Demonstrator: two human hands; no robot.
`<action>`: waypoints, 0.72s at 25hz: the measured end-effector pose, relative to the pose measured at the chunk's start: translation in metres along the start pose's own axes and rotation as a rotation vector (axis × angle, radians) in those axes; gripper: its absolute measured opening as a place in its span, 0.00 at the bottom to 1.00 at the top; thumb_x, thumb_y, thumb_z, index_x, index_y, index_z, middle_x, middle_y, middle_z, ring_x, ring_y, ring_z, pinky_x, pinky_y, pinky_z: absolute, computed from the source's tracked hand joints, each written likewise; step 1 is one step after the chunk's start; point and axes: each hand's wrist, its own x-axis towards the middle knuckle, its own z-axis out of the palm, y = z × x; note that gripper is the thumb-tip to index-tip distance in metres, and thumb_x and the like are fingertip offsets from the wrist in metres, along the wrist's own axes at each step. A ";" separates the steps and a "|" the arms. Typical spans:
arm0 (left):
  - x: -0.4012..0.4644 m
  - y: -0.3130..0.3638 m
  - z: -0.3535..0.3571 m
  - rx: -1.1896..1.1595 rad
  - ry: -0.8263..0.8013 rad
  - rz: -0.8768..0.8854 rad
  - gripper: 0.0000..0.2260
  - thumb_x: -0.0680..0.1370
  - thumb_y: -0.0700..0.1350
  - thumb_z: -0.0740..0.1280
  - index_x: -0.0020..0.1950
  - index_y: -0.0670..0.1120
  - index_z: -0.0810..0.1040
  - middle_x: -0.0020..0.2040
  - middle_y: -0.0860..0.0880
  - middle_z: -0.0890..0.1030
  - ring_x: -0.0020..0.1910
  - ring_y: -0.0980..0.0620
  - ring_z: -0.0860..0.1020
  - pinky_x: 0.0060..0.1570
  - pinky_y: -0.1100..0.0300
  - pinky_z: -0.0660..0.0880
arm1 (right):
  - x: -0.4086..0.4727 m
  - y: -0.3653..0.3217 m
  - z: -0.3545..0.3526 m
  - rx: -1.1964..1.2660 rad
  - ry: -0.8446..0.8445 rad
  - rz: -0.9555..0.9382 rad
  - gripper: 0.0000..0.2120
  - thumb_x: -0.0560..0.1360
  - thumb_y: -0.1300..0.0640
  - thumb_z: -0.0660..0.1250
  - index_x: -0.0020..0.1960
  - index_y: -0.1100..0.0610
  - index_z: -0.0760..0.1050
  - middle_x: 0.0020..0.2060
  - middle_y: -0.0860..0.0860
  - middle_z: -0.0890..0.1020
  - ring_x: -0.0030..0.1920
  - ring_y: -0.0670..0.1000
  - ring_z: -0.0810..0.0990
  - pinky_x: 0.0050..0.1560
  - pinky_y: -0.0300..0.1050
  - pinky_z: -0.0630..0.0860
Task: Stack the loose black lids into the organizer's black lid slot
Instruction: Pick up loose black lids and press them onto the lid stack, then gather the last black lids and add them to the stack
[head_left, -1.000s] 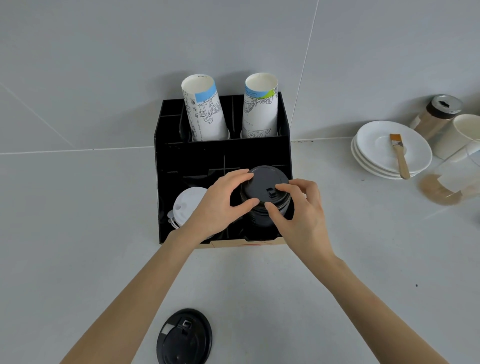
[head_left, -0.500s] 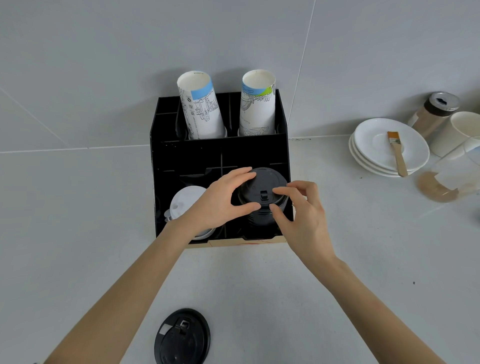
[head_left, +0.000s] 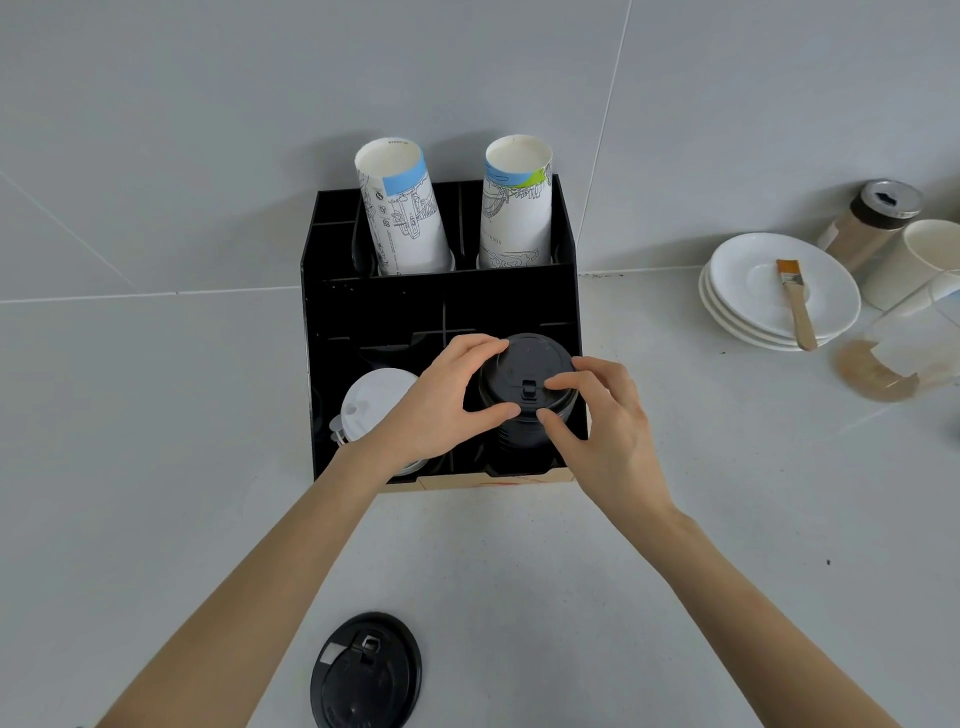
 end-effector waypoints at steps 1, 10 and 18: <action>-0.001 0.001 0.000 -0.005 0.000 -0.004 0.27 0.72 0.46 0.68 0.68 0.46 0.62 0.68 0.48 0.65 0.63 0.58 0.63 0.61 0.71 0.59 | 0.000 0.000 0.000 -0.006 -0.004 -0.003 0.12 0.71 0.60 0.68 0.53 0.56 0.74 0.60 0.55 0.71 0.61 0.53 0.69 0.57 0.41 0.65; -0.025 0.002 -0.007 -0.002 0.061 -0.006 0.25 0.74 0.45 0.65 0.69 0.46 0.61 0.70 0.47 0.65 0.68 0.52 0.64 0.63 0.65 0.59 | -0.008 -0.011 -0.003 -0.036 -0.006 -0.069 0.17 0.70 0.61 0.67 0.59 0.56 0.71 0.63 0.55 0.72 0.62 0.55 0.68 0.63 0.50 0.66; -0.096 -0.017 -0.017 -0.065 0.164 -0.146 0.23 0.74 0.45 0.65 0.67 0.48 0.63 0.63 0.57 0.64 0.62 0.60 0.62 0.59 0.65 0.59 | -0.056 -0.025 0.025 -0.082 -0.124 -0.259 0.18 0.71 0.55 0.61 0.60 0.55 0.69 0.63 0.55 0.73 0.65 0.50 0.64 0.65 0.48 0.65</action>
